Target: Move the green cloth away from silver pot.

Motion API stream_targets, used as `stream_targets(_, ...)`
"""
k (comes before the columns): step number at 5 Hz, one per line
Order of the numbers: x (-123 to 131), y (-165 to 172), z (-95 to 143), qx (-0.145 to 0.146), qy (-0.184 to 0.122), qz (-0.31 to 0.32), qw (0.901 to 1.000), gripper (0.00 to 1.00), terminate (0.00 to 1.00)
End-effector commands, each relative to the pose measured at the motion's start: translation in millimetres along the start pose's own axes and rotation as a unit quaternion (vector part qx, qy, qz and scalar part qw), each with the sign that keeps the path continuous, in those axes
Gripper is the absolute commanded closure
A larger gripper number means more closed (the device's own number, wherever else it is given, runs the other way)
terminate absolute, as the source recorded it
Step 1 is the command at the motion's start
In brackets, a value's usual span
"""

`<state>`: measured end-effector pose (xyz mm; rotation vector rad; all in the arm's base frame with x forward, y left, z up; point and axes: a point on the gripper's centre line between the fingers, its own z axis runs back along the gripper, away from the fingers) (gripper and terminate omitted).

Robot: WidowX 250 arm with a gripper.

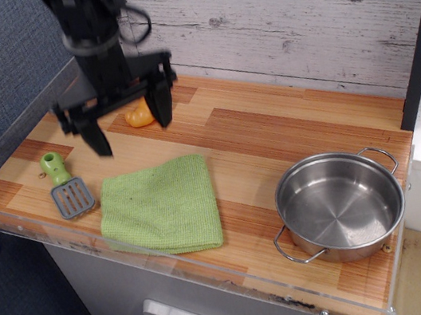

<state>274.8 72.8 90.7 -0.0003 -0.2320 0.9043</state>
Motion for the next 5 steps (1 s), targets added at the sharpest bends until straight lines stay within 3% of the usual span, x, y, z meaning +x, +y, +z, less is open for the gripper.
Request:
stream_targets(1,9,-7,56,-0.052,-0.025,0.017,0.9982,0.0,0.0)
stream_targets(2,10,-3,69,-0.06,-0.022,0.029,0.9976,0.0,0.0)
stream_targets(4,10,-3,69,-0.06,-0.022,0.029,0.9976,0.0,0.0)
stream_targets(5,10,-3,69,-0.06,-0.022,0.029,0.9976,0.0,1.0)
